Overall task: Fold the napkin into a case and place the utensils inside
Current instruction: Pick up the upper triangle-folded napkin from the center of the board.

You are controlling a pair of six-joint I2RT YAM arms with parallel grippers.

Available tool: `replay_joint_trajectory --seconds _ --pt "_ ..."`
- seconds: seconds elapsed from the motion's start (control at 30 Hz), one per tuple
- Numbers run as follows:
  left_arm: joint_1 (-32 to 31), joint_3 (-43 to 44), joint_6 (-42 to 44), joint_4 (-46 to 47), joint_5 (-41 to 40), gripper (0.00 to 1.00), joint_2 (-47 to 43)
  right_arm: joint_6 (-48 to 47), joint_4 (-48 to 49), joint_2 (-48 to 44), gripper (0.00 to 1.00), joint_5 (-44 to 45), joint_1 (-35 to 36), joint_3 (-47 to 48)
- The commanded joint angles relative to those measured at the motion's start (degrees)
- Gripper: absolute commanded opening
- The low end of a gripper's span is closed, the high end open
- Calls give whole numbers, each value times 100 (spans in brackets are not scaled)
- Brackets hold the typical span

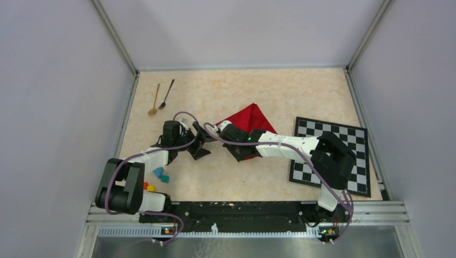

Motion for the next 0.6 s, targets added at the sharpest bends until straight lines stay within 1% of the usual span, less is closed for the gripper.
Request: replay_joint_trajectory --seconds 0.0,0.17,0.23,0.3,0.4,0.5,0.57 --pt "-198 -170 -1402 1481 -454 94 299 69 199 -301 0 -201 -90 -102" --pt "-385 -254 -2131 2578 -458 92 1107 74 245 -344 0 -272 -138 -150" --pt "-418 -268 -2368 2951 -412 88 1446 73 256 -352 0 -287 -149 -153" --pt "-434 -267 -2547 3262 -412 81 1739 64 268 -368 0 -280 -158 -175" --pt "-484 -238 -2626 3455 -567 74 2085 62 293 -392 0 -311 -180 -212" --pt "-505 -138 -2514 3466 -844 68 2358 64 324 -412 0 -335 -189 -229" --pt "-507 -30 -2484 3491 -847 64 2571 57 332 -453 0 -333 -200 -241"
